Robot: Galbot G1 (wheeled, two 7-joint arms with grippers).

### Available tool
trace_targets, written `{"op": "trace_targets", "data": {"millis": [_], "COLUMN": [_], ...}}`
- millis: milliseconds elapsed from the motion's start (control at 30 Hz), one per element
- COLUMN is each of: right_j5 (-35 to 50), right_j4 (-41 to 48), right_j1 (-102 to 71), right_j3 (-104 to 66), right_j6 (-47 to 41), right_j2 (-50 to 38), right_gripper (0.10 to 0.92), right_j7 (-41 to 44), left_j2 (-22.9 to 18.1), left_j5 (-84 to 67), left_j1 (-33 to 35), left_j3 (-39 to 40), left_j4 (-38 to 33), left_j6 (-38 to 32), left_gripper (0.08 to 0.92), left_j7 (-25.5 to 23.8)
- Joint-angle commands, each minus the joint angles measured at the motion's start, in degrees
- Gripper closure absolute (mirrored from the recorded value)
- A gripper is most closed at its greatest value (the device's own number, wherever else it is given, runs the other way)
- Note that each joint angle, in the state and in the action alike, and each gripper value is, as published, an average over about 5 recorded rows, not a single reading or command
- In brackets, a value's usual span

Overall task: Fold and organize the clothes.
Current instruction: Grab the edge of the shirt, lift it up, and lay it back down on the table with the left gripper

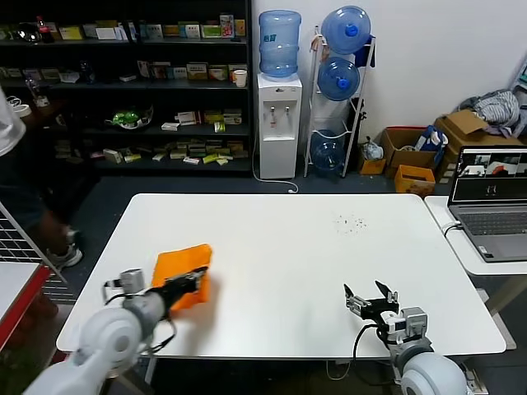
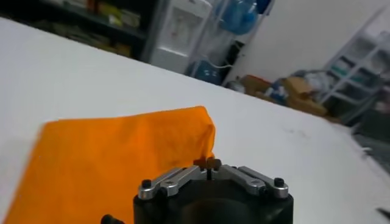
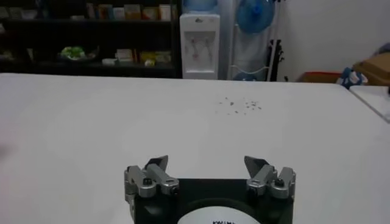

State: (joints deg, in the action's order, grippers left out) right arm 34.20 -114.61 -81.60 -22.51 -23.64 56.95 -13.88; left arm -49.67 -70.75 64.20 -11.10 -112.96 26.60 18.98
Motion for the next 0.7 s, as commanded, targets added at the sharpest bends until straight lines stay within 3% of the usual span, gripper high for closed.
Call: {"op": "trace_targets", "data": {"millis": [33, 700], "right_j5": [-0.75, 0.05], "right_j4": [-0.81, 0.73], "right_j1": [-3.52, -1.76], "right_j3": [-2.83, -2.05], "right_j6": [-0.18, 2.04], "right_j2": [1.38, 0.19], "right_gripper": [0.203, 0.203], "right_j7": [-0.33, 0.55], "left_j2": [-20.39, -21.61], "left_j5": [-5.82, 2.15], "left_j1": [-21.87, -19.15], "left_j3": [22.73, 23.21], "left_j4": [9.64, 14.25], "left_j6": [-0.4, -1.0], "left_gripper": [0.908, 0.897], "left_j7": [6.16, 3.07]}}
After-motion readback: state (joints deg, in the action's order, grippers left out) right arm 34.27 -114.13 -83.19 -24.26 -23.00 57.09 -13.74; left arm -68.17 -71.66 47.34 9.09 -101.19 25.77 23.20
